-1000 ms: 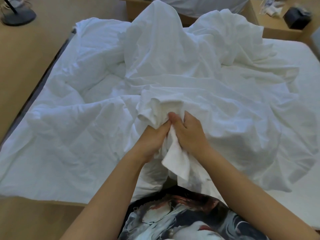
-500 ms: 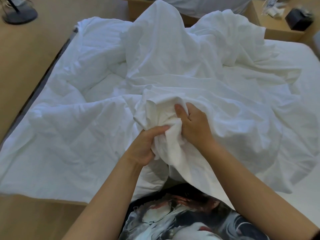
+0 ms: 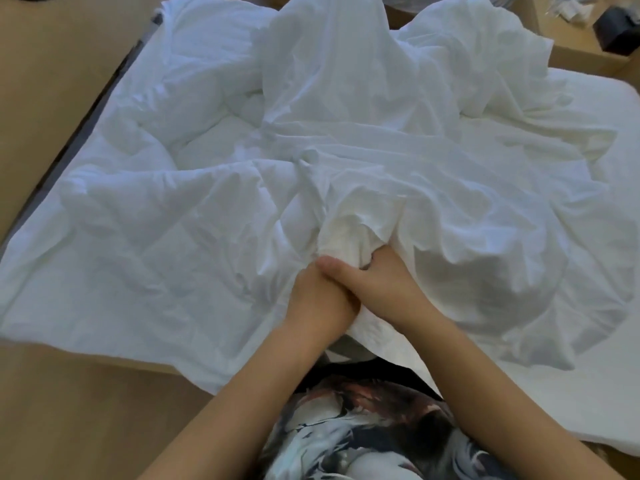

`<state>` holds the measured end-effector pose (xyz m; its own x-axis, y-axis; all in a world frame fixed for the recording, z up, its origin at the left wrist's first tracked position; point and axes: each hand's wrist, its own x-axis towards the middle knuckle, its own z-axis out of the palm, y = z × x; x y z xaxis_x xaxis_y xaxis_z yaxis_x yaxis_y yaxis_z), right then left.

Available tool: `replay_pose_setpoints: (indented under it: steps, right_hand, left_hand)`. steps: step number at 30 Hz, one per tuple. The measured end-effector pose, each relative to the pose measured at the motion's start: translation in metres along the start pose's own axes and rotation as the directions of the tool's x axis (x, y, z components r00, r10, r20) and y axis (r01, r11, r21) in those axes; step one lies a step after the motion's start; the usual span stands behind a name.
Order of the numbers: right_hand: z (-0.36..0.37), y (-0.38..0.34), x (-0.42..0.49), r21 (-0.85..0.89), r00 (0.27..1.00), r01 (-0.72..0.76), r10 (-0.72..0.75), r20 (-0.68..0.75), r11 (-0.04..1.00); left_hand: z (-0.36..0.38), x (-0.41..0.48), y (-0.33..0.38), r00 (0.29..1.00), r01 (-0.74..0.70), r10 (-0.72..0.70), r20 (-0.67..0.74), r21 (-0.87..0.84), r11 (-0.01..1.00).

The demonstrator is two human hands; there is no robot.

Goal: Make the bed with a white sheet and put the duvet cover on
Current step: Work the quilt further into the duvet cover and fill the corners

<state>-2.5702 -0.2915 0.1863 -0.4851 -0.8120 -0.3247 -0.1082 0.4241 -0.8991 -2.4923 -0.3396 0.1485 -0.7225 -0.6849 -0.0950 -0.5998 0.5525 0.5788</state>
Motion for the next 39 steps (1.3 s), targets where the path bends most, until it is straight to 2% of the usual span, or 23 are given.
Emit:
replay_pose_setpoints:
  steps: [3, 4, 7, 9, 11, 12, 14, 16, 20, 24, 27, 29, 31, 33, 35, 37, 39]
  right_hand:
    - [0.004, 0.010, -0.002, 0.066, 0.982, -0.052, 0.039, 0.183, 0.996]
    - [0.005, 0.015, -0.002, 0.108, 0.983, -0.066, 0.047, 0.176, 0.992]
    - [0.007, 0.028, 0.003, 0.174, 0.996, -0.044, 0.056, -0.064, 0.984]
    - [0.010, 0.036, 0.005, 0.153, 0.992, -0.035, 0.052, -0.112, 0.988]
    - [0.016, 0.042, 0.002, 0.099, 0.995, -0.044, 0.052, -0.083, 0.994]
    - [0.017, 0.046, 0.000, 0.075, 0.997, -0.055, 0.059, -0.055, 0.996]
    - [0.020, 0.052, -0.005, -0.004, 0.996, -0.085, 0.085, -0.003, 0.996]
    - [0.021, 0.058, -0.010, -0.104, 0.991, -0.131, 0.134, 0.025, 0.986]
    - [0.023, 0.068, -0.016, -0.283, 0.981, -0.192, 0.194, -0.021, 0.940]
    - [0.026, 0.069, -0.014, -0.530, 0.986, -0.168, 0.152, -0.073, 0.831]
    - [0.023, 0.071, -0.011, -0.672, 0.982, -0.147, 0.028, -0.185, 0.726]
    - [0.024, 0.065, -0.011, -0.580, 0.970, -0.112, -0.037, -0.240, 0.807]
    - [0.032, 0.054, -0.010, -0.280, 0.969, -0.090, 0.019, -0.247, 0.956]
    - [0.045, 0.037, -0.006, -0.110, 0.977, -0.074, 0.050, -0.206, 0.991]
    - [0.053, 0.030, 0.002, -0.050, 0.979, -0.062, 0.052, -0.195, 0.997]
    - [0.054, 0.021, 0.015, 0.025, 0.967, -0.029, 0.034, -0.253, 0.999]
    - [0.050, 0.007, 0.026, 0.172, 0.953, -0.014, 0.066, -0.296, 0.985]
  left_hand:
    - [-0.004, -0.019, -0.011, 0.999, -0.046, 0.047, -0.004, -0.206, 0.977]
    - [-0.004, -0.026, -0.014, 0.997, -0.074, 0.081, 0.018, -0.257, 0.964]
    - [0.002, -0.047, -0.028, 0.971, -0.179, 0.218, 0.096, -0.312, 0.933]
    - [0.010, -0.057, -0.045, 0.983, -0.154, 0.178, 0.043, -0.322, 0.934]
    - [0.024, -0.059, -0.066, 0.996, -0.063, 0.046, -0.082, -0.208, 0.976]
    - [0.032, -0.058, -0.075, 0.994, 0.027, -0.043, -0.105, -0.149, 0.989]
    - [0.049, -0.051, -0.088, 0.981, 0.192, -0.192, -0.032, -0.031, 0.981]
    - [0.068, -0.042, -0.095, 0.962, 0.271, -0.272, 0.018, 0.033, 0.962]
    - [0.086, -0.017, -0.106, 0.899, 0.432, -0.438, 0.009, -0.192, 0.881]
    - [0.070, 0.001, -0.106, 0.947, 0.319, -0.314, 0.072, -0.330, 0.888]
    - [0.026, 0.009, -0.087, 0.966, 0.237, -0.259, 0.028, -0.502, 0.832]
    - [-0.014, 0.021, -0.069, 0.966, 0.173, -0.258, -0.033, -0.657, 0.733]
    - [-0.047, 0.033, -0.049, 0.973, 0.123, -0.228, -0.041, -0.744, 0.656]
    - [-0.065, 0.043, -0.035, 0.974, 0.131, -0.226, -0.005, -0.800, 0.586]
    - [-0.073, 0.047, -0.028, 0.973, 0.156, -0.228, 0.041, -0.842, 0.516]
    - [-0.075, 0.052, -0.029, 0.973, 0.172, -0.222, 0.061, -0.836, 0.522]
    - [-0.075, 0.054, -0.035, 0.984, 0.108, -0.177, -0.008, -0.768, 0.632]
